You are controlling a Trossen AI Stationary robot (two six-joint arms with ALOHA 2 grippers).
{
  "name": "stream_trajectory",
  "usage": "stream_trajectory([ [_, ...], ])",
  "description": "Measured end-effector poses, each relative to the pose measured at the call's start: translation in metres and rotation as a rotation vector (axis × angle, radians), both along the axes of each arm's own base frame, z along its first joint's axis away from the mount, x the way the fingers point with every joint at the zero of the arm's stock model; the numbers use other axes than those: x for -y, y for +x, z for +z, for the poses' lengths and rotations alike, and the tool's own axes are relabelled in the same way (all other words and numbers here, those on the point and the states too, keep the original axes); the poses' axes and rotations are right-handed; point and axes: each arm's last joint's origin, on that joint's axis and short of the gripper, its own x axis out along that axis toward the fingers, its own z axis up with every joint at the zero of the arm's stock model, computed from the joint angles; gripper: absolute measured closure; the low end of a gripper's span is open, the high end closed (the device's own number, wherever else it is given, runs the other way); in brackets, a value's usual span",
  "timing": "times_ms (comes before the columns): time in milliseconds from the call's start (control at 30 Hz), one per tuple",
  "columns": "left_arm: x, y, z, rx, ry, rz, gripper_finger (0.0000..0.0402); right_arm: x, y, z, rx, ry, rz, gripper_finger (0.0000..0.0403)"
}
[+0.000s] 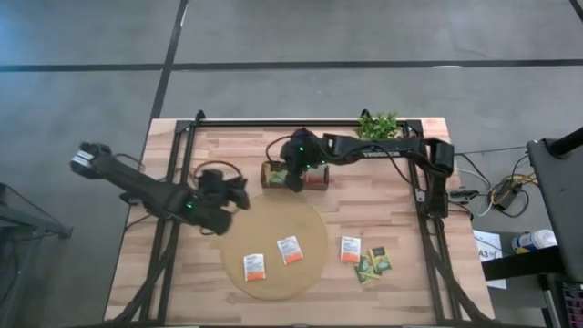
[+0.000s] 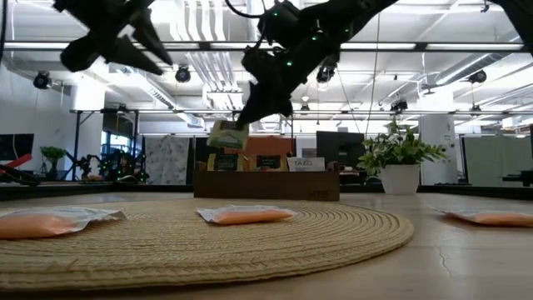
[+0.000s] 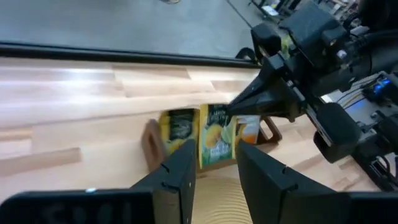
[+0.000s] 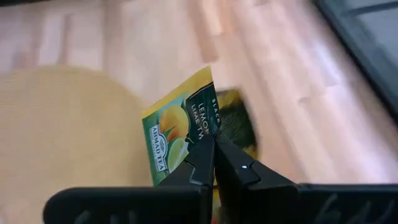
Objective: Pick & Place Tea
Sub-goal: Put the green tea bag into the left section of the wooden organizer
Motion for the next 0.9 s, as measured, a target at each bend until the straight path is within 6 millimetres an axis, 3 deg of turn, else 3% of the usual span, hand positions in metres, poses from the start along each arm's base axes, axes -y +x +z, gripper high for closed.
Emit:
stream_trajectory([
  [167,-0.013,-0.029,-0.007,0.033,0.026,-0.033,0.0289,0.004,0.015,0.000,0.009,-0.068,-0.053,0.0394],
  [333,-0.020,-0.044,-0.014,0.111,0.026,-0.054,0.0289,0.002,0.024,-0.011,-0.025,-0.109,-0.089,0.0394],
  [600,-0.025,-0.051,-0.018,0.179,0.046,-0.004,0.0289,0.003,0.023,-0.011,-0.062,-0.247,-0.093,0.0394],
  [900,-0.027,-0.051,-0.016,0.141,0.098,0.002,0.0289,-0.007,0.025,-0.016,-0.076,-0.249,-0.065,0.0394],
])
